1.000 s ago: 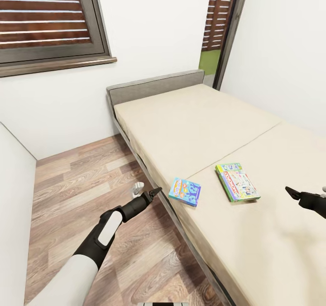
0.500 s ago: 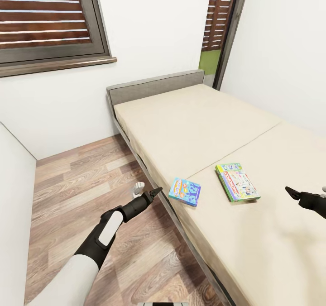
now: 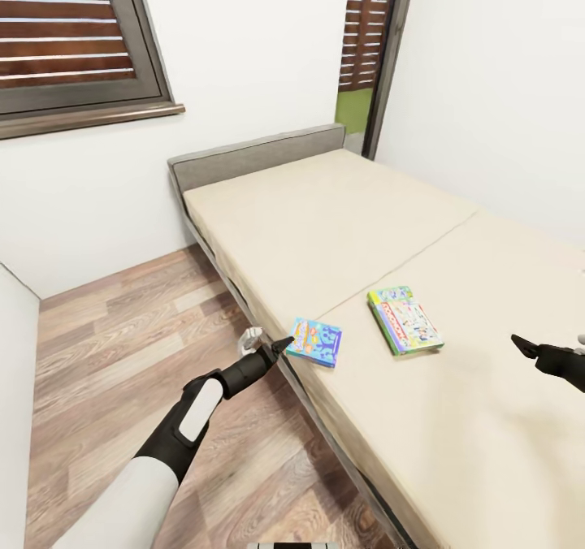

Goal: Put all the toys in the child's room - the three board games (two on the bed and one on the table), the two jigsaw puzzles on the table, and the tennis ball on the table - inside the toy box on the table in the child's room.

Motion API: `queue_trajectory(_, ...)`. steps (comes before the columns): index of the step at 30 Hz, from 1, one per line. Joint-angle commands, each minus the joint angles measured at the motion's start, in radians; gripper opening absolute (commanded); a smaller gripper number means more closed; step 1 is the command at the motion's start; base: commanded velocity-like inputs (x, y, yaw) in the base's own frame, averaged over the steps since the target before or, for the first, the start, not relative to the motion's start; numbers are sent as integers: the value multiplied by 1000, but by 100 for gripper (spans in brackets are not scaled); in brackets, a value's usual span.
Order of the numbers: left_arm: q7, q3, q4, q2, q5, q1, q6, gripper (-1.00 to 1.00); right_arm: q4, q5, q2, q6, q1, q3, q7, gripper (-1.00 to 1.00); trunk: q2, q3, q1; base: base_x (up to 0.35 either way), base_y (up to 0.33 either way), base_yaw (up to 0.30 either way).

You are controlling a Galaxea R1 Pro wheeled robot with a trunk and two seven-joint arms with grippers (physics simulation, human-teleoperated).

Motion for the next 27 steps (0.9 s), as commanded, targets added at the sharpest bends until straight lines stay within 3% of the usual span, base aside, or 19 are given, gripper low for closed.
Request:
queue_trajectory(1,1,-5,0,0,9,0,7,100,-1,-6,0,7,-1,-1,1,100,0,-1,0,0,0,-140)
queue_trajectory(12,2,-28,-1,-1,10,0,7,100,-1,-6,1,7,-1,0,1,100,0,-1,0,0,0,-72)
queue_trajectory(27,3,-33,-1,-1,10,0,7,100,-1,-6,1,7,-1,1,1,100,0,-1,0,0,0,-14)
